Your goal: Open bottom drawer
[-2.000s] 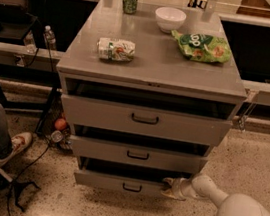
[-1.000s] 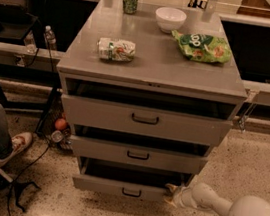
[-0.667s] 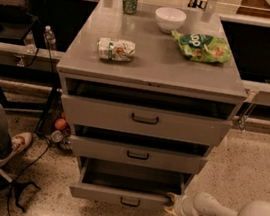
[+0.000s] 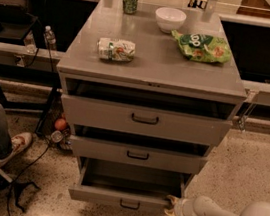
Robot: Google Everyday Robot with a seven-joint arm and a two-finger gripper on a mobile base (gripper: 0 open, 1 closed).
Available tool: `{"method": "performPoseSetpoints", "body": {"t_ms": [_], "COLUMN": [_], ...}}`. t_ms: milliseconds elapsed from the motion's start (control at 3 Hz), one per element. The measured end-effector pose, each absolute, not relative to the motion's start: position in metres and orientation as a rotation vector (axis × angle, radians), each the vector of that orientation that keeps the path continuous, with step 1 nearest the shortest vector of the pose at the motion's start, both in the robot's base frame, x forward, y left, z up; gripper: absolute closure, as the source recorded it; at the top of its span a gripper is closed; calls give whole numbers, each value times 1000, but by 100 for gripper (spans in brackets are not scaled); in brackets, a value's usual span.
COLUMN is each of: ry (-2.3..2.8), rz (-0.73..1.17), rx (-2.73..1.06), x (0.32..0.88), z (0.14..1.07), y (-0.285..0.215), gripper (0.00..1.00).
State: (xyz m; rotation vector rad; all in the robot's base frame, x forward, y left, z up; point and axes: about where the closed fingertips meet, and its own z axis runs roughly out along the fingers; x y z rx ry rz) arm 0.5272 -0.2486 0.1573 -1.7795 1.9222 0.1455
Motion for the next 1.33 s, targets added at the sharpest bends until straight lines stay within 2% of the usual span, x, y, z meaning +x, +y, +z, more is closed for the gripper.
{"method": "performPoseSetpoints", "body": {"t_ms": [1333], "ry": [1937], "rz": [151], "rx": [-1777], "x": [514], "z": [162], "y": [-248], "gripper": [100]}}
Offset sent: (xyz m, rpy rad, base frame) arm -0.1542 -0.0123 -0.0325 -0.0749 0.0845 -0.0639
